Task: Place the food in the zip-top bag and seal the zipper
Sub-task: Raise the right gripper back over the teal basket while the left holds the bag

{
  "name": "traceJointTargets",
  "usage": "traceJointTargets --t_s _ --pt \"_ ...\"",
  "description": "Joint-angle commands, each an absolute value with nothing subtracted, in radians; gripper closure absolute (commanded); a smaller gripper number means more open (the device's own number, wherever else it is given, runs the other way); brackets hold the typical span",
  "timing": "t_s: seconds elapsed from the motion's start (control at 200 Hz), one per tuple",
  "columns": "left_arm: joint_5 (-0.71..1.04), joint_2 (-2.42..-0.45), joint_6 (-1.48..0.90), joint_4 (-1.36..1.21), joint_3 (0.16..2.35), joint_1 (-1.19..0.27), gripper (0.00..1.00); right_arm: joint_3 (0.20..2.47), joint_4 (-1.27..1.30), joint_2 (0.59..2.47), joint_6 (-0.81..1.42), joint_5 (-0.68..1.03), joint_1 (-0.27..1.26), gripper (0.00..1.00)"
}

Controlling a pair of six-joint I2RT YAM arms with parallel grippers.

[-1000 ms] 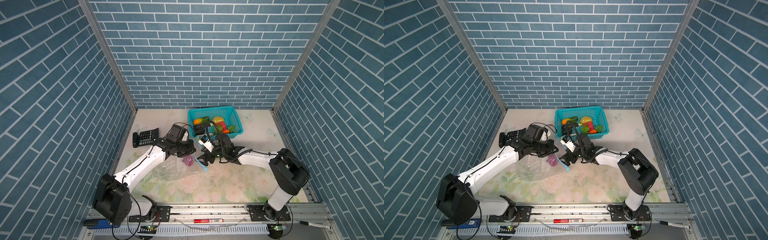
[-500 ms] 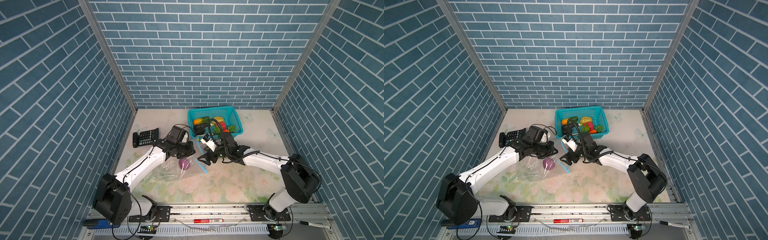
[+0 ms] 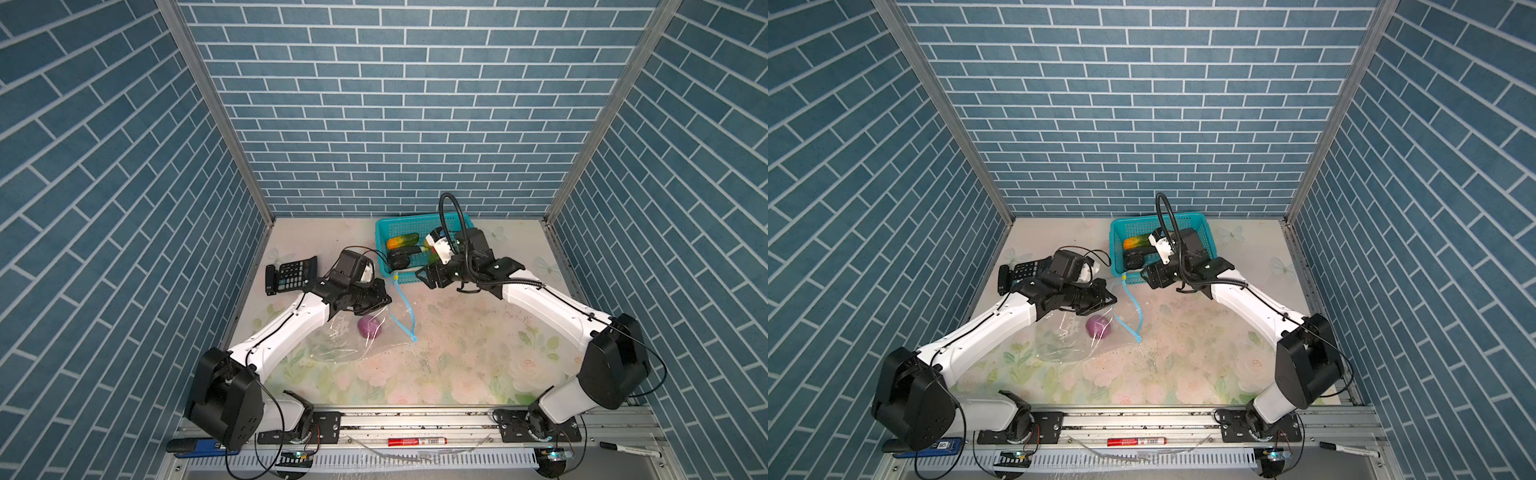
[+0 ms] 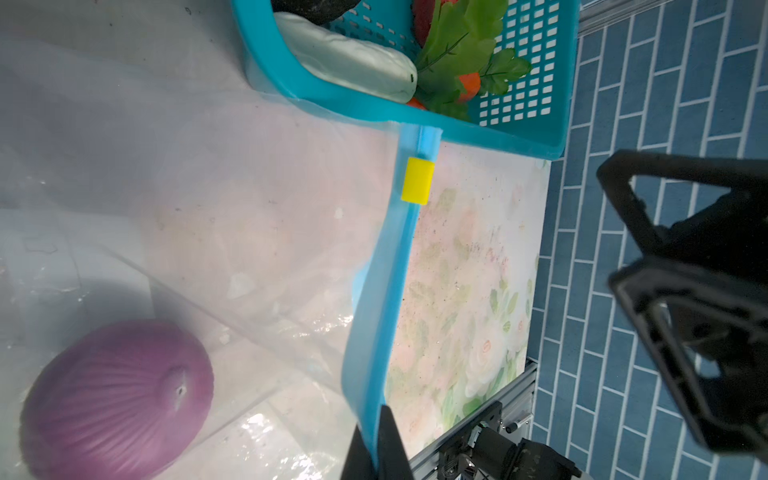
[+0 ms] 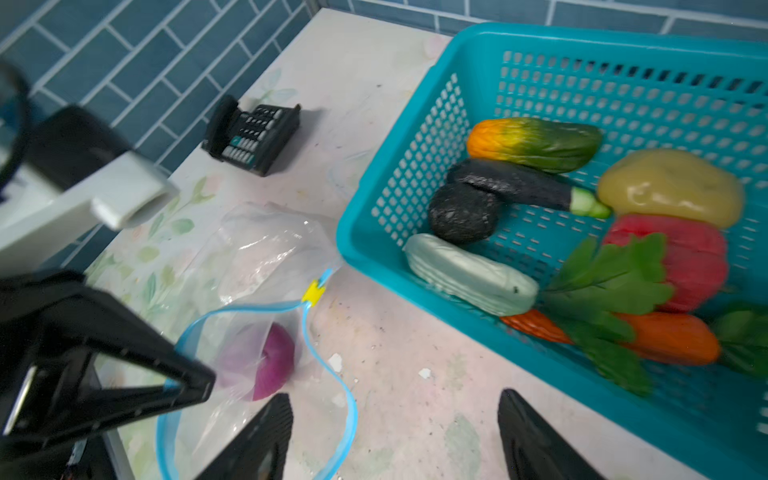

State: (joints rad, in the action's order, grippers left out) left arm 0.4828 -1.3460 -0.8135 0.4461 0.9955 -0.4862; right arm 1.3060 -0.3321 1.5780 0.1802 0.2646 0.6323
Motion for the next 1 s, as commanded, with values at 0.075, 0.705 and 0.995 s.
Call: traceJointTargets --t_s 0.075,0.705,0.995 --pt "0.502 -1.338 -0.800 0.462 1.034 -0.476 1.00 1.484 -0.544 1.675 0.211 0.157 0.618 0.21" --pt "0.563 -1.414 -0.723 0.479 1.085 -0.463 1.00 2.051 -0.745 2.149 0.003 0.053 0.472 0.09" --pt "0.560 -1.430 -0.710 0.491 1.089 -0.463 1.00 2.325 -0.865 2.376 -0.031 0.078 0.422 0.01"
